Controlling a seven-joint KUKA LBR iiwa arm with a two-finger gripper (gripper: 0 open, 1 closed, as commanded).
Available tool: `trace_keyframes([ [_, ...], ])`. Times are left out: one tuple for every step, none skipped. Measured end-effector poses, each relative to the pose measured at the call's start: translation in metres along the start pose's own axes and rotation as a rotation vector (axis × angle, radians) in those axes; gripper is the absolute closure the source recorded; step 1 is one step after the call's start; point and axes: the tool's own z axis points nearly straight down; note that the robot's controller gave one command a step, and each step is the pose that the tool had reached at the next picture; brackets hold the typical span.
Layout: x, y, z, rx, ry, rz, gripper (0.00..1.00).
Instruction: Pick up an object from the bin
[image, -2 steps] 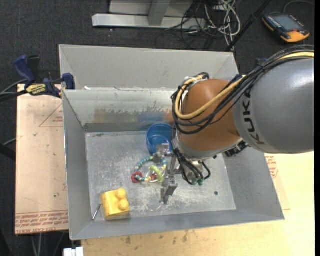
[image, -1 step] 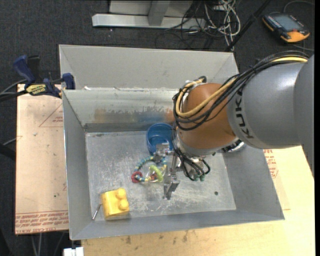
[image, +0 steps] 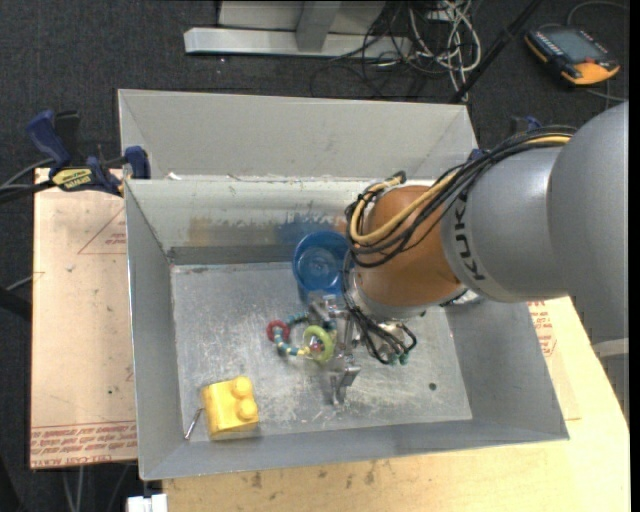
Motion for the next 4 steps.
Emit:
trace_keyframes([
  [-0.0303, -0.0143, -0.0017, 0.000, 0.001, 0.101, 0.00],
  [-0.0263, -0.0101, -0.0028, 0.002, -0.009, 0.062, 0.00],
  [-0.0226, -0.0099, -0.0040, 0.000, 0.002, 0.076, 1.00],
  [-0.0248, -0.0105, -0.0041, 0.000, 0.003, 0.082, 1.00],
])
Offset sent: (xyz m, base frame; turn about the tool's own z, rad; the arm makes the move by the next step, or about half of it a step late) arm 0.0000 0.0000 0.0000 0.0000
